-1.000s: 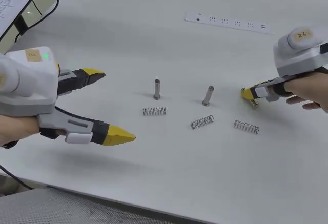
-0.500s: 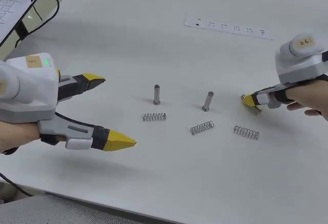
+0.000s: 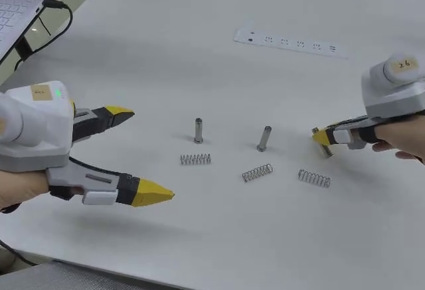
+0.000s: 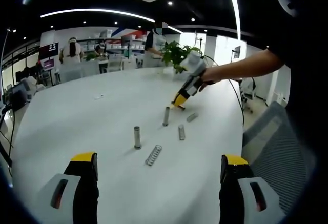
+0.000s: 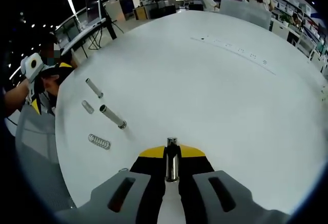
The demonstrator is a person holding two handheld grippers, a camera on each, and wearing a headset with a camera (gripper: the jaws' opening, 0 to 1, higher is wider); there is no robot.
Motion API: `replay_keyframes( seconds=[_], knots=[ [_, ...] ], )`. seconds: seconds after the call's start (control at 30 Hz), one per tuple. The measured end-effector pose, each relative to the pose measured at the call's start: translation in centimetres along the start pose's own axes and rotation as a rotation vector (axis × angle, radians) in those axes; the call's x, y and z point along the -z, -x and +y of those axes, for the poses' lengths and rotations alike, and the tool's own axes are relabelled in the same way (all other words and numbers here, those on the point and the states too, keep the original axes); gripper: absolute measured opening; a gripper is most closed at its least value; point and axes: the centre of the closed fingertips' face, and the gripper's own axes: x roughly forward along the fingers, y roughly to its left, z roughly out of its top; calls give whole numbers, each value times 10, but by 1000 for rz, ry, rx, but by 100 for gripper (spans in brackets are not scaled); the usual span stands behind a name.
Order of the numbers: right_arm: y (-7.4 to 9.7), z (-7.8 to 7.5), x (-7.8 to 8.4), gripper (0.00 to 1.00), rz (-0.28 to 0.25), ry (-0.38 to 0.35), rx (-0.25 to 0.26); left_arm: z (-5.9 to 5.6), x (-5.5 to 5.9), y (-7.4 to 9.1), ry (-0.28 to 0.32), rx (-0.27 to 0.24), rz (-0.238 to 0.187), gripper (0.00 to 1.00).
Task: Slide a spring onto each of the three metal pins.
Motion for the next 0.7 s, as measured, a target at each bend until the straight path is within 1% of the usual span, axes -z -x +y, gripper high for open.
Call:
replay_keyframes(
  seconds=[0.1, 0.2, 0.4, 0.57, 0.7],
  knots=[
    [4, 1, -1, 5, -16, 0, 2, 0, -1, 2, -8, -8, -2, 98],
    [7, 3, -3, 5, -33, -3, 0, 0, -2, 3, -3, -10, -5, 97],
    [10, 4, -3, 5, -46, 11, 3, -1, -3, 2, -8, -10, -7, 97],
    [13, 1, -3, 5, -62, -16, 9, -2, -4, 2, -6, -6, -10, 97],
    [15, 0, -4, 5, -69, -10, 16, -2, -6, 1, -6, -6, -12, 97]
  ],
)
